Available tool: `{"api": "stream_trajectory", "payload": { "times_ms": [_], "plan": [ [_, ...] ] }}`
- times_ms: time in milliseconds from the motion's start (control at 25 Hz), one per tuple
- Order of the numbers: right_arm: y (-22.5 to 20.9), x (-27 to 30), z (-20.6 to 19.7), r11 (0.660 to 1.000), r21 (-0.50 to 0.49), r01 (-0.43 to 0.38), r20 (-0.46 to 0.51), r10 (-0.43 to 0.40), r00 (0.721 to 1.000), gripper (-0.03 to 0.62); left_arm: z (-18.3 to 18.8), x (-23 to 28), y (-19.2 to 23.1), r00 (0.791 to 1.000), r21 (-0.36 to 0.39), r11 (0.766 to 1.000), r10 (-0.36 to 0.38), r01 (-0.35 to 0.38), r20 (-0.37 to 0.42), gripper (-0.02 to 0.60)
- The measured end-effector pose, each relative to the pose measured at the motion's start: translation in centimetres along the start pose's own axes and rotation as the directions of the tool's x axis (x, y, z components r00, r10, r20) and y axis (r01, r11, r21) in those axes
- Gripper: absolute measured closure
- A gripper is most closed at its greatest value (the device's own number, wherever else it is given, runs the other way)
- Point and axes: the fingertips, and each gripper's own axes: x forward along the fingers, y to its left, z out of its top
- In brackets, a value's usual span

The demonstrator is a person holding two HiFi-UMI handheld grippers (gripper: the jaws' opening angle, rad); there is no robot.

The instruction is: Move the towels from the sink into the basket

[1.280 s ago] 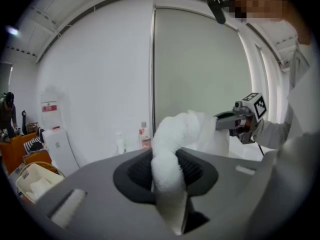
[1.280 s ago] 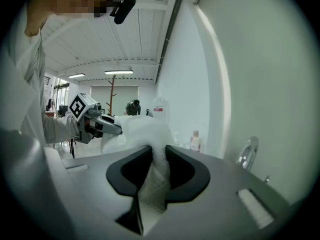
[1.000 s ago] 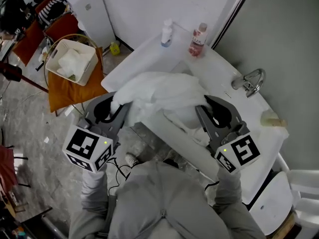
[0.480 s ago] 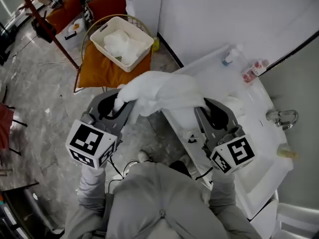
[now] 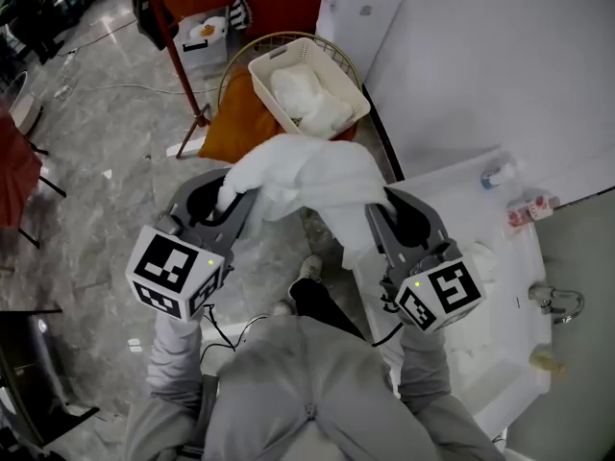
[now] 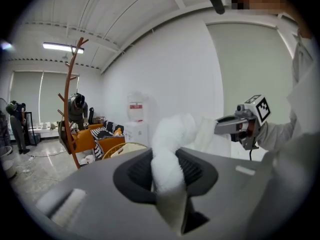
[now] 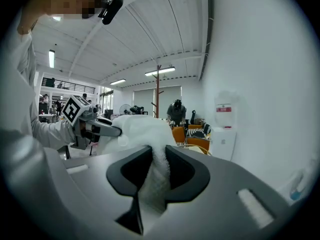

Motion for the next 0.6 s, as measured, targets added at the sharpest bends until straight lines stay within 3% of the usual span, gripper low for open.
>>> {"api": "stream_trajectory", "payload": {
  "times_ms": [240,600],
  "plan": [
    [-1.3,5.8,-0.1,0.997,0.01,-0.071,0.001,0.071,0.997,0.519,0.1,2.0,4.5,0.998,0.001,0.998,0.061,-0.061,-0.02,0.428],
    [-8.1,14.1,0.3,0.995,0.048,-0.092,-0.005,0.092,0.996,0.519,1.8,9.9,10.7,0.993,-0.002,0.995,0.095,-0.095,-0.067,0.428]
  ]
}}
